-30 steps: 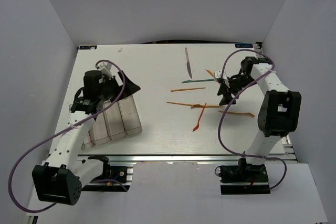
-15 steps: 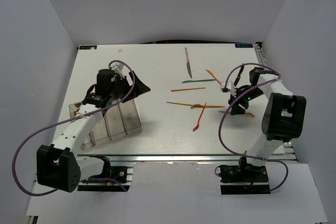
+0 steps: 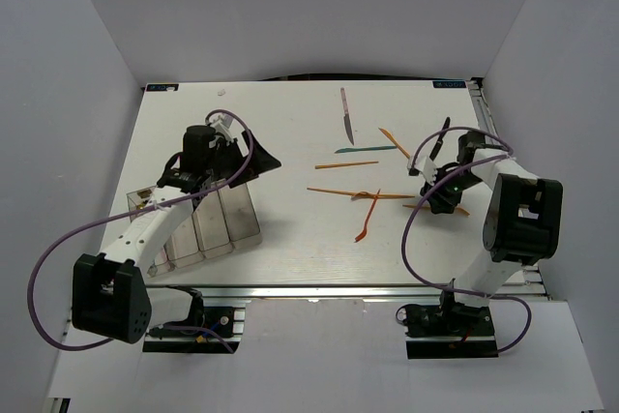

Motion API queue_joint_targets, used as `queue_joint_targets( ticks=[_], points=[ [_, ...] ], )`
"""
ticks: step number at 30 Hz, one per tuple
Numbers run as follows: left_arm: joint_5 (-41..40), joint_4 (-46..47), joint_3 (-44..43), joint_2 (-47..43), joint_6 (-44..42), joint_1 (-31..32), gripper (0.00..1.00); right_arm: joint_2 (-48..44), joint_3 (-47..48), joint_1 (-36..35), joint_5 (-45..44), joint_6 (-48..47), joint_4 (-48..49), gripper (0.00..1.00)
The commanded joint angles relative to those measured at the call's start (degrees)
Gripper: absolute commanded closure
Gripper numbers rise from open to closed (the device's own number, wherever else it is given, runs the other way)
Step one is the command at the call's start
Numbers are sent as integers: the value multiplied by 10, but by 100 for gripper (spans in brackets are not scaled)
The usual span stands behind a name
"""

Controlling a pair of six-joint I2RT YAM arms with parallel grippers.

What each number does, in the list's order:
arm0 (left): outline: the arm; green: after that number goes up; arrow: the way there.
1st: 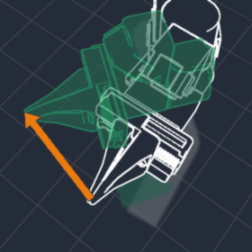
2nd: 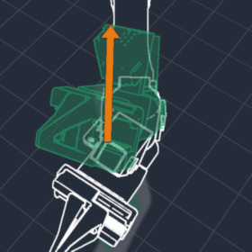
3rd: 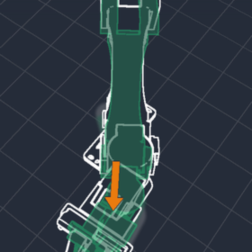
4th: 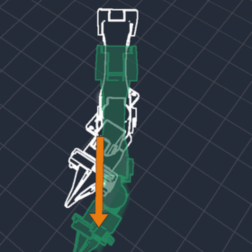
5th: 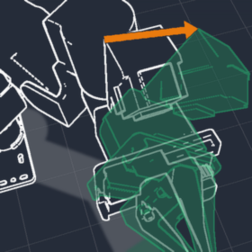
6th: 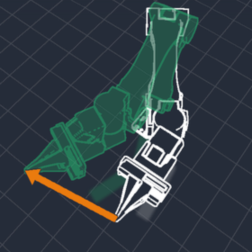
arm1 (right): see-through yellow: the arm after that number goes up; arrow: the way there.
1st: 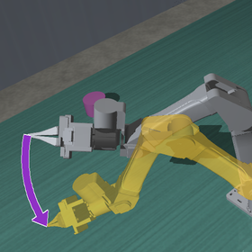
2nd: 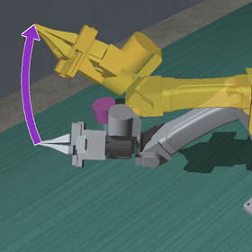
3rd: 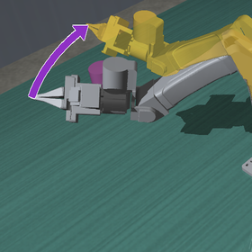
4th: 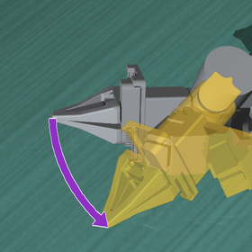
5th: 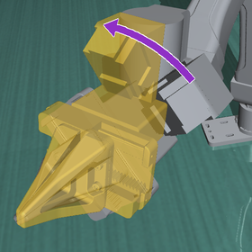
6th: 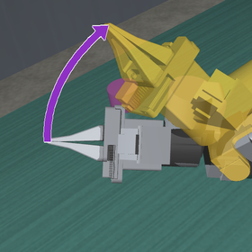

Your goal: Sort the eating utensils into containers

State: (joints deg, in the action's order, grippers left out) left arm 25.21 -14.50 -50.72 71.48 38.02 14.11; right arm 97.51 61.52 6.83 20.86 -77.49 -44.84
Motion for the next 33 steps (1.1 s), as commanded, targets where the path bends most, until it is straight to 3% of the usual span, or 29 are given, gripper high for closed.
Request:
queue_joint_targets(
  ticks=[1, 8, 14, 16, 23, 26, 28, 33],
  points=[
    [8, 12, -23, -14, 7, 3, 2, 11, -26, -3, -23, 16, 50, 47],
    [1, 11, -20, -35, 29, 5, 2, 17, -58, -16, -35, 12, 98, 60],
    [4, 11, -20, -44, 47, 8, 2, 2, -83, -15, -28, -27, 84, 94],
    [4, 11, -20, -51, 50, 10, 2, -10, -80, -15, -19, -46, 60, 100],
    [0, 20, -12, -75, 62, 14, 3, -48, 15, -15, 80, -134, -123, 100],
    [12, 49, -5, -84, 79, 16, 3, -49, 65, -23, 137, -130, -195, 100],
    [19, 85, 5, -88, 93, 17, 4, -40, 119, -44, 172, -102, -218, 100],
    [13, 227, 66, -110, 157, 23, 6, 11, 231, -143, 289, 221, -133, 100]
  ],
)
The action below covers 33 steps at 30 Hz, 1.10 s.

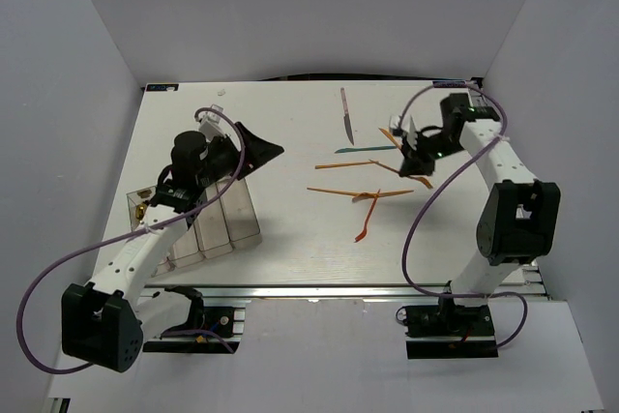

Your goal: Sort the eating utensils into containers

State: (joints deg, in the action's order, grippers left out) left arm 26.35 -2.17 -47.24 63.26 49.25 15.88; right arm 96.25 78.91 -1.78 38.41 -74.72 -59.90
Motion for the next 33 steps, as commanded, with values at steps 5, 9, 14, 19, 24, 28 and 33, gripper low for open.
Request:
queue_joint_targets(
  ticks=[5, 9, 14, 19, 24, 28, 33],
  points=[
    [-53, 144, 24, -10, 68, 13, 6, 62, 113, -143, 159, 454, 201, 100],
    [-88, 142, 0, 24, 59, 30, 6, 89, 154, -212, 143, 671, 302, 100],
    [-121, 134, -27, 58, 49, 49, 9, 112, 174, -271, 159, 823, 388, 100],
    [-140, 118, -38, 77, 39, 60, 15, 105, 143, -303, 165, 930, 479, 100],
    [-124, 115, -51, 92, 37, 64, 29, 104, 120, -308, 170, 986, 540, 100],
    [-112, 112, -53, 99, 48, 71, 35, 109, 119, -308, 164, 996, 559, 100],
    [-111, 86, -58, 96, 49, 76, 38, 111, 109, -308, 152, 1006, 581, 100]
  ],
)
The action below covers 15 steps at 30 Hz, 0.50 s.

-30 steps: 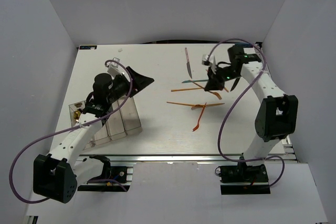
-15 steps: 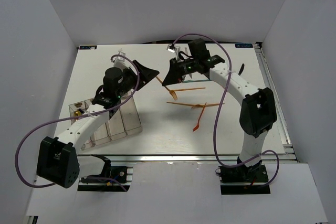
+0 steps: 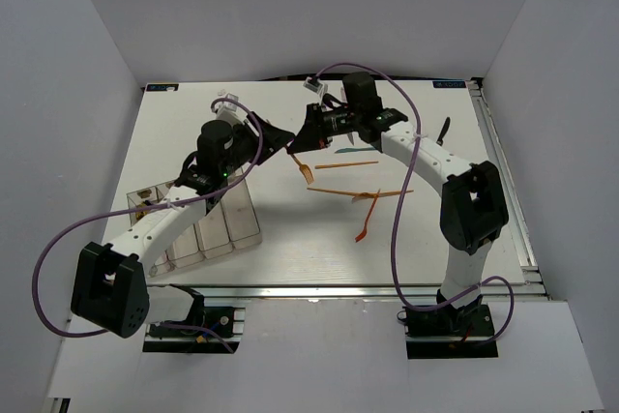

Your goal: Sort the eating utensils into containers

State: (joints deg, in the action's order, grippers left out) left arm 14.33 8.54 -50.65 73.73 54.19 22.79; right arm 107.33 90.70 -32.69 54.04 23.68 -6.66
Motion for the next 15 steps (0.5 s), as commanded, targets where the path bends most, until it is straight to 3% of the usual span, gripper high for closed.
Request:
queue_joint_targets(
  ticks=[1, 3, 8, 15],
  points=[
    [11, -26, -23, -11, -1, 8, 38, 2, -11, 2, -5, 26, 53, 100],
    [9, -40, -21, -15, -8, 8, 41, 6, -17, 0, -4, 37, 60, 100],
    [-7, -72, -23, -25, -26, 8, 67, 3, -32, -3, 3, 38, 87, 100],
    [-40, -157, -47, -33, -63, 7, 92, -2, -42, -3, 26, 30, 101, 75]
  ],
)
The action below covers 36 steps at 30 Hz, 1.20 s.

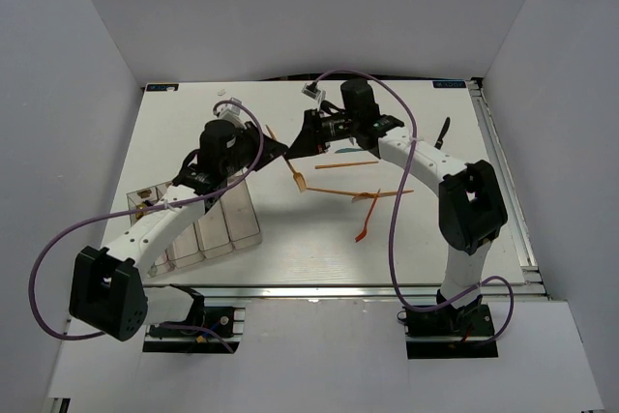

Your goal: Sort the eating utensils into containers

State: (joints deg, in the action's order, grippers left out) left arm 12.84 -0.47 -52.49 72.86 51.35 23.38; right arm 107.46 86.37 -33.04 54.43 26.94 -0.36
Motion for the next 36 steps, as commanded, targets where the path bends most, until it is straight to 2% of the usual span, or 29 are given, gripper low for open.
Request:
queue_joint_targets(
  ticks=[1, 3, 4, 6, 7, 9, 12, 15, 26, 34, 35, 36],
  points=[
    [-51, -114, -47, -28, -52, -2, 100, -4, 1, 2, 25, -20, 29, 73],
    [-82, -180, -69, -29, -78, -22, 100, -7, 4, 2, 27, -56, 8, 68],
    [-102, -246, -77, -28, -94, -33, 100, -8, 3, 2, 27, -91, -21, 68],
    [-107, -304, -88, -31, -126, -68, 100, -8, 3, 2, 33, -127, -46, 66],
    [-100, -347, -85, -41, -136, -117, 100, -8, 6, 2, 37, -150, -64, 66],
    [-102, -395, -75, -58, -188, -196, 100, -8, 9, 3, 51, -228, -112, 66],
    [-128, -437, -78, -76, -259, -278, 100, -12, 13, 4, 72, -344, -183, 68],
    [-185, -468, -67, -68, -315, -312, 100, -14, 15, 8, 69, -417, -233, 67],
    [-256, -414, -31, 6, -390, -339, 100, -37, -4, 51, 38, -477, -253, 70],
    [-225, -394, -24, 42, -410, -338, 100, -44, -9, 76, 4, -532, -285, 68],
    [-222, -394, -21, 43, -407, -338, 99, -45, -9, 78, -19, -566, -299, 67],
    [-218, -395, -18, 43, -406, -338, 91, -45, -7, 79, -34, -591, -309, 67]
  ],
)
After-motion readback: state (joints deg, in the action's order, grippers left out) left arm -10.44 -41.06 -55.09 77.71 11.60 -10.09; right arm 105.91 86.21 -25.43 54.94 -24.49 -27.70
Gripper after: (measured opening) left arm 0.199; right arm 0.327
